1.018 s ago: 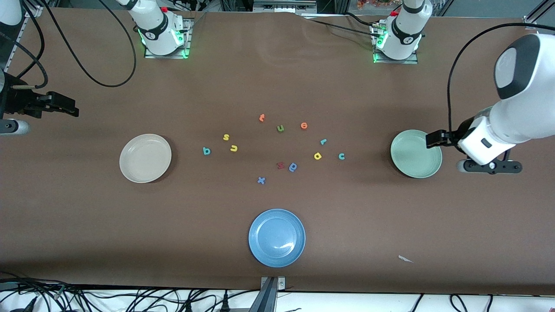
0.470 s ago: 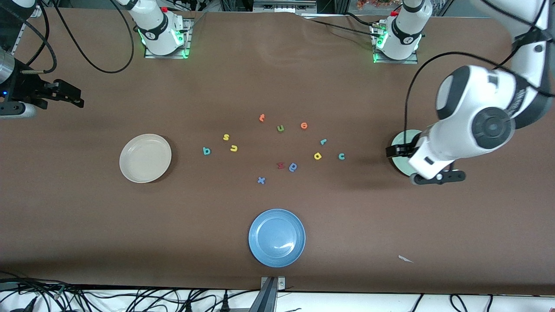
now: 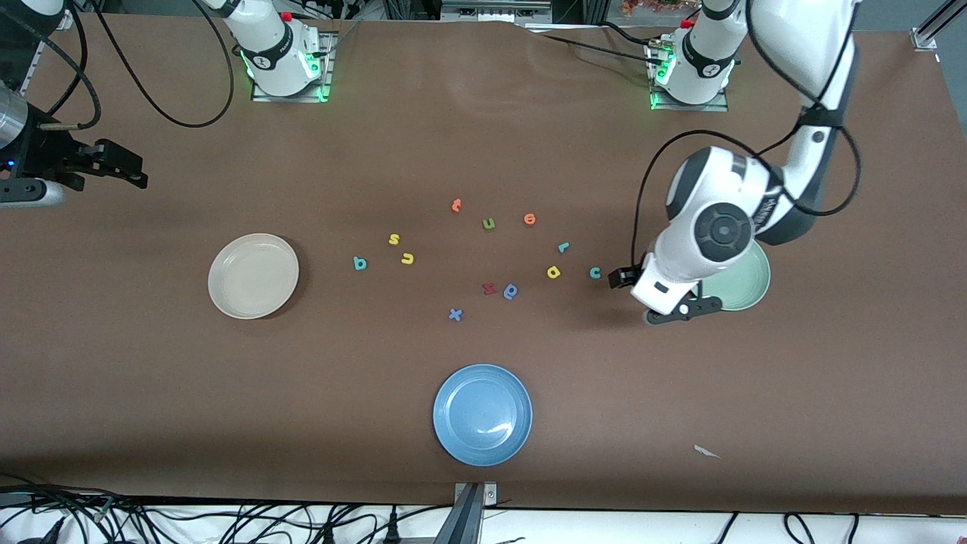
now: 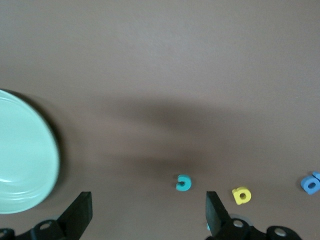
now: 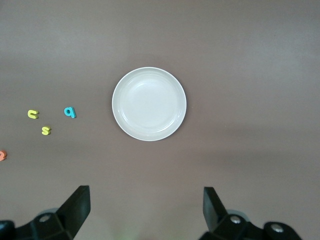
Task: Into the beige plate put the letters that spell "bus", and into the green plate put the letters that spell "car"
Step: 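Reach the left gripper down over the teal letter c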
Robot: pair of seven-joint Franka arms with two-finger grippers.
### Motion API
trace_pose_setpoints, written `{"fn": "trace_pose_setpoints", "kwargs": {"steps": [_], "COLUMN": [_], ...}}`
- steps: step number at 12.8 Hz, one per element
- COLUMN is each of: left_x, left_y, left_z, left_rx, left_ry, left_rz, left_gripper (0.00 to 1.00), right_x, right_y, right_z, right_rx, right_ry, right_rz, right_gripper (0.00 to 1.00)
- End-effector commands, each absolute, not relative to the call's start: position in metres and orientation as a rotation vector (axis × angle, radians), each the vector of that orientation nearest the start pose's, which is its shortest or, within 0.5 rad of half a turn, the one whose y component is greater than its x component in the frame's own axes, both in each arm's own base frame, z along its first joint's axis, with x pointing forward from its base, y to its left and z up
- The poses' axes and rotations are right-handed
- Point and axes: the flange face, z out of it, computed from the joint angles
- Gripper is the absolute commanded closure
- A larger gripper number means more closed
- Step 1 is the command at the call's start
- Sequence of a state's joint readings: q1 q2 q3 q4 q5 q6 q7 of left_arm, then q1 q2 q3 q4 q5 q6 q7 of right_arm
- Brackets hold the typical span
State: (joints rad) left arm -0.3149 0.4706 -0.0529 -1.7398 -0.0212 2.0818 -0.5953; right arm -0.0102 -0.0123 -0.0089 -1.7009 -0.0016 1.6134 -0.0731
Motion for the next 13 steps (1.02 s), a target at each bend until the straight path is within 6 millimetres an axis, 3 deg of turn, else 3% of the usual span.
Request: {"fn": "trace_pose_setpoints", "kwargs": {"steps": [1, 3, 6, 9, 13], "left_x": [0.601, 0.590, 0.576, 0.564, 0.551], "left_y": [-0.243, -0.253, -0.258, -0.261, -0.264], "left_z": [0.257, 0.226, 0.202, 0.188, 0.175], "left_rx": [-3.110, -3.126, -3.130, -3.114, -3.159], "left_ry": [-0.464, -0.457, -0.491, -0.514, -0.537], "left_rz": [0.179, 0.160, 0.154, 0.197, 0.131], "left_gripper": [0.00, 0.01, 0.01, 0.09, 0.09], "right_x": [0.543, 0.544, 0.543, 0.543, 0.543], "right_y": [-0.008, -0.008, -0.008, -0.008, -0.007], "right_z": [0.577, 0.577, 0.577, 0.577, 0.575], "right_rx": [-3.122, -3.122, -3.122, -3.120, -3.120], "right_ry": [-0.065, -0.065, -0.065, -0.065, -0.065], "right_rz": [0.088, 0.088, 0.090, 0.090, 0.099], "right_gripper": [0.00, 0.00, 0.00, 0.00, 0.00]}}
